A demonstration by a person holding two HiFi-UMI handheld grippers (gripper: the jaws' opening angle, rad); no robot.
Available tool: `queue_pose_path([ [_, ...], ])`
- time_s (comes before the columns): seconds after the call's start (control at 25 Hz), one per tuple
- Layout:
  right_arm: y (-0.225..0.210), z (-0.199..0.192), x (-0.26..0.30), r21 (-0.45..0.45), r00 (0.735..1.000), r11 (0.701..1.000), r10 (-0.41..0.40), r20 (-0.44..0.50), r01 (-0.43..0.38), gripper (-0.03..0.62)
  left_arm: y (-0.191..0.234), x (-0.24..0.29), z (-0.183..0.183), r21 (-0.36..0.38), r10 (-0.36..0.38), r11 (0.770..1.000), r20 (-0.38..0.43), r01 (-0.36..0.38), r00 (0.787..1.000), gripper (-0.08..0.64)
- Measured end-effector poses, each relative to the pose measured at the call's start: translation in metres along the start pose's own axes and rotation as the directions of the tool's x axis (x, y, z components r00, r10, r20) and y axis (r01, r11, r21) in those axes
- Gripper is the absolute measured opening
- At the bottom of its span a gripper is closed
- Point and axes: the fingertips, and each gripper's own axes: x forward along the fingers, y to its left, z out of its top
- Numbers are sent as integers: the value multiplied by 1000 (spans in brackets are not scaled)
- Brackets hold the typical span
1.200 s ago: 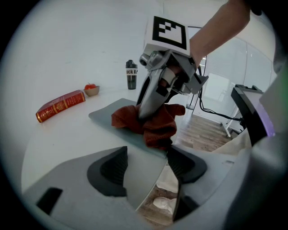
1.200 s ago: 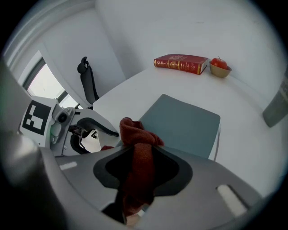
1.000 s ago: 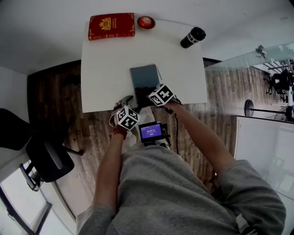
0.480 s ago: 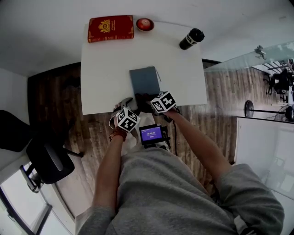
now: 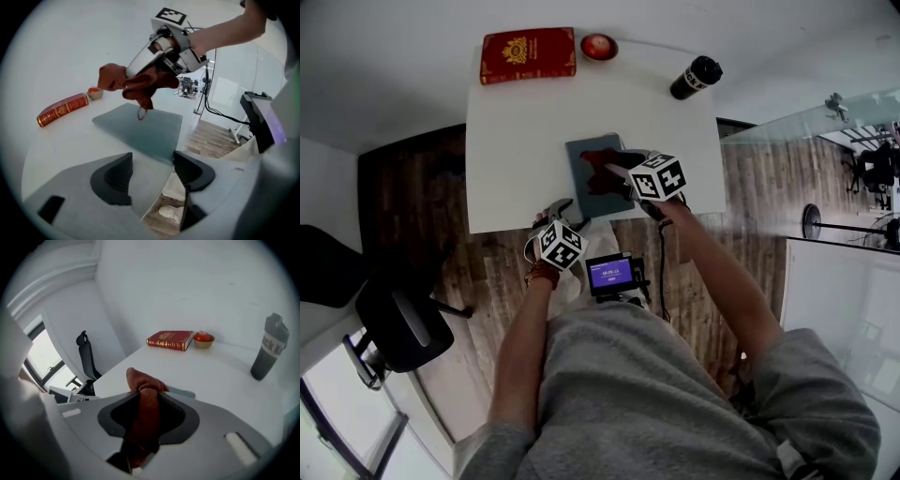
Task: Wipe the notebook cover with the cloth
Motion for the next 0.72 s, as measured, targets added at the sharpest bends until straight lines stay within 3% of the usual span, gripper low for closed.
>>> queue_pose_path([
  [0.2, -53, 45, 16, -42, 997, 996, -77, 21, 78, 129, 1, 2, -1, 1, 1, 1000, -1, -1, 1000, 280],
  [0.4, -89, 66, 36, -49, 990, 989, -139, 8, 139, 130, 0, 1, 0, 2, 2, 1000, 1, -2, 1000, 281],
  [0.56, -106, 56, 55, -21, 987, 987, -161, -16, 161, 130, 1, 2, -1, 3, 3, 1000, 1, -3, 1000, 281],
  [0.72, -110, 24, 72, 68, 984, 984, -161, -72, 166, 132, 0, 2, 0, 10, 3, 1000, 6, -3, 1000, 281],
])
